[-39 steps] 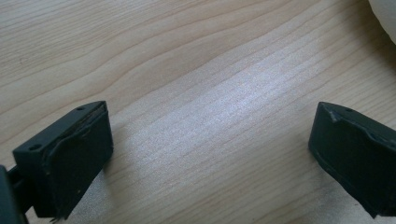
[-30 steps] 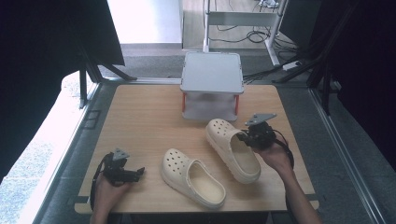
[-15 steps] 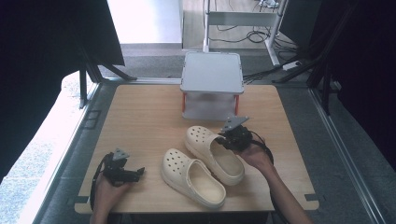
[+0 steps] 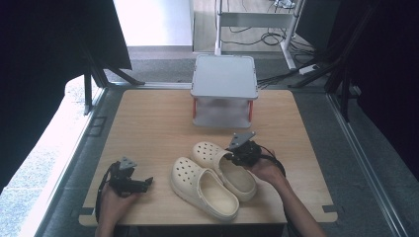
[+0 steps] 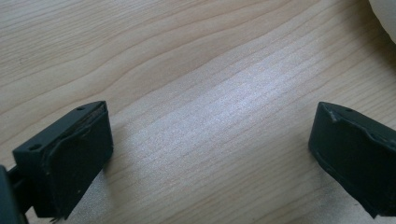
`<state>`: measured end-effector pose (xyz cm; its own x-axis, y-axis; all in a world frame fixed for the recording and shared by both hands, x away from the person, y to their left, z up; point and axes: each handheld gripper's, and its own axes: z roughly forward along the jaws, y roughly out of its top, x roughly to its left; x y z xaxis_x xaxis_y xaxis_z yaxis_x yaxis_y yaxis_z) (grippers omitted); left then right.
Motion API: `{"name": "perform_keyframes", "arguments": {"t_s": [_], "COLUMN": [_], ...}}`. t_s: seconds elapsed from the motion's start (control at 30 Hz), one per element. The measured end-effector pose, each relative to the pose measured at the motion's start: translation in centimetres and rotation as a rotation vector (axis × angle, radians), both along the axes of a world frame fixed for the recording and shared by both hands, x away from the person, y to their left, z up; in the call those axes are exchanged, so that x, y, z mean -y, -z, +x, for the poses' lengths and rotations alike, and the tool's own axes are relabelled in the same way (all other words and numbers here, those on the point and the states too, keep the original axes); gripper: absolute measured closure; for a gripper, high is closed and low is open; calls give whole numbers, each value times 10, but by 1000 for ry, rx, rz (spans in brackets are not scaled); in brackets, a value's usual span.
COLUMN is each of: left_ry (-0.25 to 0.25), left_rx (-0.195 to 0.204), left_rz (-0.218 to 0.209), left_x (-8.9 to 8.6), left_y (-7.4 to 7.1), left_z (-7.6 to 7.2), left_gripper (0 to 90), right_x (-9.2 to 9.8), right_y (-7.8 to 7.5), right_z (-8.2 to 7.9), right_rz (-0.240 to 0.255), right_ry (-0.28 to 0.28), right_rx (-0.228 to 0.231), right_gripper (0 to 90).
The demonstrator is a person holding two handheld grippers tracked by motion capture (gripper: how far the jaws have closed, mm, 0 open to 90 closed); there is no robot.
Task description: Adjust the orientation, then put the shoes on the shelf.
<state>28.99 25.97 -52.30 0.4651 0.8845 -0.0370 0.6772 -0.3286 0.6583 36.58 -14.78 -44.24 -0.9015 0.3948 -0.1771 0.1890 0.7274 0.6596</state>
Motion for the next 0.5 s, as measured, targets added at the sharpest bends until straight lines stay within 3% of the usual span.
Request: {"name": "perform_keyframes", "arguments": {"t_s": [0.07,0.1,0.13,0.2,0.43,0.5], "left_ry": [0,0,1,2,0,-1], "left_rx": [0,0,0,-1,0,0], "left_rz": [0,0,1,2,0,0], "left_x": [0,0,0,0,0,0], "left_y": [0,0,0,0,0,0], "left_z": [0,0,0,0,0,0], "left_gripper": [0,0,0,0,0,0], "right_x": [3,8,8,9,24,30], "right_y": [4,6,6,7,-7,-12], "right_z": [0,3,3,5,-1,-5], "right_rz": [2,49,49,55,94,101], "right_ry": [17,29,29,46,108,130], "right_rx": [-28,-78,-78,-115,-118,-125], "right_gripper": [717,635,635,522,214,197]}}
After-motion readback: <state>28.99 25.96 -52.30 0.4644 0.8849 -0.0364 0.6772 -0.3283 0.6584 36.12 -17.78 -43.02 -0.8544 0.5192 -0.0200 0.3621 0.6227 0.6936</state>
